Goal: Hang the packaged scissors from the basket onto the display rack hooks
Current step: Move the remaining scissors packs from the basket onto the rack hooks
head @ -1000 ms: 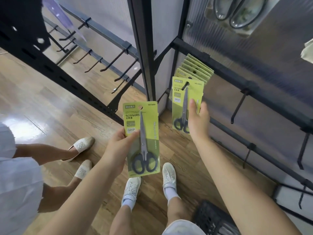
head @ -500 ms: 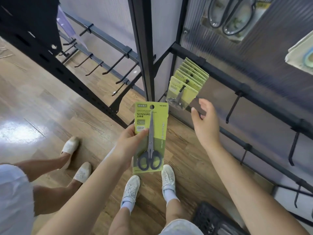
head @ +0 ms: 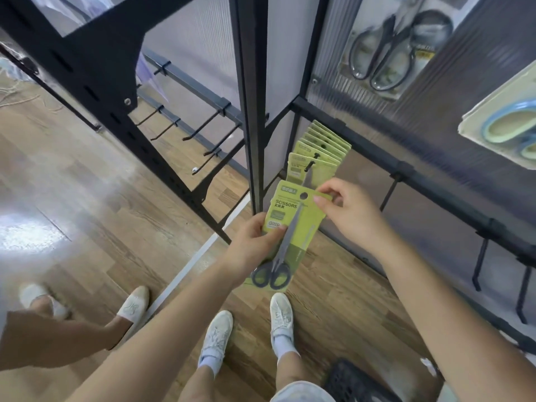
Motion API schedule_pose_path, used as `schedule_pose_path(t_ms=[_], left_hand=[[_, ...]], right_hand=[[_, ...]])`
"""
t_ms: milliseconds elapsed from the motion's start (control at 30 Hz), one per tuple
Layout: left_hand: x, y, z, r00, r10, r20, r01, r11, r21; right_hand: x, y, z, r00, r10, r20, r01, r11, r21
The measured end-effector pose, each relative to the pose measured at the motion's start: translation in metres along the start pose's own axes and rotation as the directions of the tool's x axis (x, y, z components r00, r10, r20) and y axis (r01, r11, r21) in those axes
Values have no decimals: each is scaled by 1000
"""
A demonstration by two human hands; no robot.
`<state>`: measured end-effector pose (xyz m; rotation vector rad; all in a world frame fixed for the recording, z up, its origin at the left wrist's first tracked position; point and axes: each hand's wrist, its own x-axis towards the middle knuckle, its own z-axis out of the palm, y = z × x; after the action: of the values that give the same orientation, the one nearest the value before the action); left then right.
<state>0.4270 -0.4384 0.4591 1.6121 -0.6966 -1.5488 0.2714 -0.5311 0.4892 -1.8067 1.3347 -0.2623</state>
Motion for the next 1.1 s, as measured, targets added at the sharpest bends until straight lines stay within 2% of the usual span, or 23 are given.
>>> schedule_pose_path(t_ms=[100, 267, 433, 667, 867, 1033, 1100], left_hand=[[3, -10, -5, 1000, -10, -2, 10, 999, 31], [13, -34, -15, 991, -30, -130, 42, 995, 89], [32, -44, -16, 984, -40, -171, 61, 991, 119], [73, -42, -12, 965, 23, -263, 35, 976, 213], [97, -46, -6, 961, -1, -275, 58, 979, 198], [112, -50, 2, 962, 37, -270, 19, 979, 201], [117, -50, 5, 966, 36, -256, 15, 981, 194]], right_hand=[[3, 1, 3, 999, 32, -7, -31, 995, 94], [8, -3, -4, 994, 18, -105, -13, 999, 44], [15, -1, 6, 974, -30, -226, 32, 999, 6], [31, 8, 23, 893, -147, -425, 95, 985, -141], [37, 18, 31, 827, -281, -487, 119, 934, -337], [41, 29, 36, 748, -428, -507, 100, 828, -552], [41, 33, 38, 741, -454, -494, 101, 803, -587]])
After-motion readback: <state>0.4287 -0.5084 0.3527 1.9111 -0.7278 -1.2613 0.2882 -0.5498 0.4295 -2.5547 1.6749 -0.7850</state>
